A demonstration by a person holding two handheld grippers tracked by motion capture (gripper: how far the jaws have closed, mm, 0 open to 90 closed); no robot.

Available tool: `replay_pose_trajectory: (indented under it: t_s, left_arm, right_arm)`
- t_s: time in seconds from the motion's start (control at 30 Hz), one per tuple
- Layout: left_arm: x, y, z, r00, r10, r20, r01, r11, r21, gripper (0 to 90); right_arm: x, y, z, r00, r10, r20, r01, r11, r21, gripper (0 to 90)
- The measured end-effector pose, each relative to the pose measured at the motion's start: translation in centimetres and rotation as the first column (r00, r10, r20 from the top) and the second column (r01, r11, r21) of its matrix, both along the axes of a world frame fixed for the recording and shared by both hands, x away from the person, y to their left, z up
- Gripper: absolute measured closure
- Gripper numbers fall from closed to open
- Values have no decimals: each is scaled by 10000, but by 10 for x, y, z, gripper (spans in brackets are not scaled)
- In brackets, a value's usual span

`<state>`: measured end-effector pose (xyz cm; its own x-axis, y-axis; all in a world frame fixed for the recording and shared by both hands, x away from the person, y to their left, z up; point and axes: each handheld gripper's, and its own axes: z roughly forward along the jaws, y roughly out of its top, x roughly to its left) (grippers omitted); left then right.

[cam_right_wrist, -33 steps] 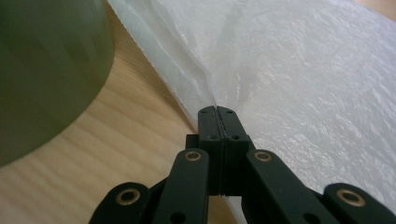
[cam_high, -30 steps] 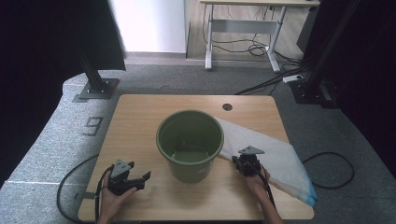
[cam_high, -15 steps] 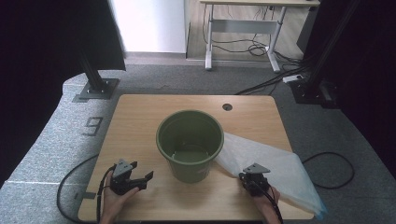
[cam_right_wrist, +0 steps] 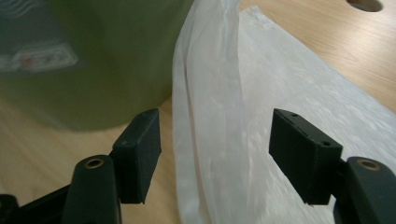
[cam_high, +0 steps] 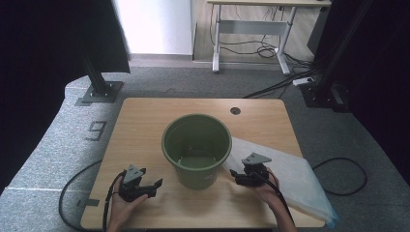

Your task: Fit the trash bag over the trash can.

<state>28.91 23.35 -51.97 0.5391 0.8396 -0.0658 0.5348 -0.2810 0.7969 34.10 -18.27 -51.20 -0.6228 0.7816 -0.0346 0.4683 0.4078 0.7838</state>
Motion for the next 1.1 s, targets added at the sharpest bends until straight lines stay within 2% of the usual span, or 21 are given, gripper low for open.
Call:
replay_pose_trajectory:
  t_s: [0.17, 0.3, 0.37, 0.4, 0.43, 0.47, 0.6, 0.67, 0.83, 0.97, 1.1]
  left_arm:
    - [1, -4, -1, 10000, 78, -39, -78, 9999, 101, 190]
    - [1, -6, -2, 10000, 66, -13, -66, 9999, 154, 193]
    - [1, -6, -2, 10000, 63, -28, -63, 9998, 188, 193]
    - [1, -6, -2, 10000, 79, -41, -78, 9997, 231, 193]
    - [1, -6, -2, 9999, 110, -31, -110, 9997, 206, 193]
    - [1, -5, -1, 9999, 136, -24, -135, 9998, 162, 195]
    - [1, -2, 0, 9999, 170, -22, -170, 9998, 79, 211]
    - [1, -1, 0, 9998, 189, -19, -189, 9998, 28, 216]
    - [1, 0, 1, 9998, 220, -7, -220, 9997, 140, 219]
    - [1, 3, 2, 9993, 371, 6, -371, 9993, 32, 225]
    - [-1, 3, 3, 9993, 385, 28, -385, 9993, 39, 226]
  right_arm:
    - [11, 5, -9, 9993, 221, -303, -214, 9996, 205, 305]
    - [15, 9, -13, 9997, 12, -248, -8, 9999, 161, 340]
    - [17, 12, -14, 9995, -61, -301, 68, 9997, 221, 456]
    - [19, 13, -15, 9989, -62, -469, 73, 9997, 245, 496]
    - [20, 13, -15, 9983, -99, -566, 110, 9998, 193, 525]
    - [21, 14, -17, 9978, -207, -636, 213, 9997, 85, 599]
    - [21, 13, -20, 9973, -278, -673, 293, 9993, 212, 796]
    - [20, 10, -20, 9980, -274, -572, 296, 9988, 383, 860]
    - [19, 3, -14, 9987, -423, -289, 445, 9959, 789, 884]
    - [16, -4, -4, 9974, -720, 85, 705, 9904, 1190, 885]
    - [12, -15, 14, 9938, -1037, 391, 946, 9776, 1878, 885]
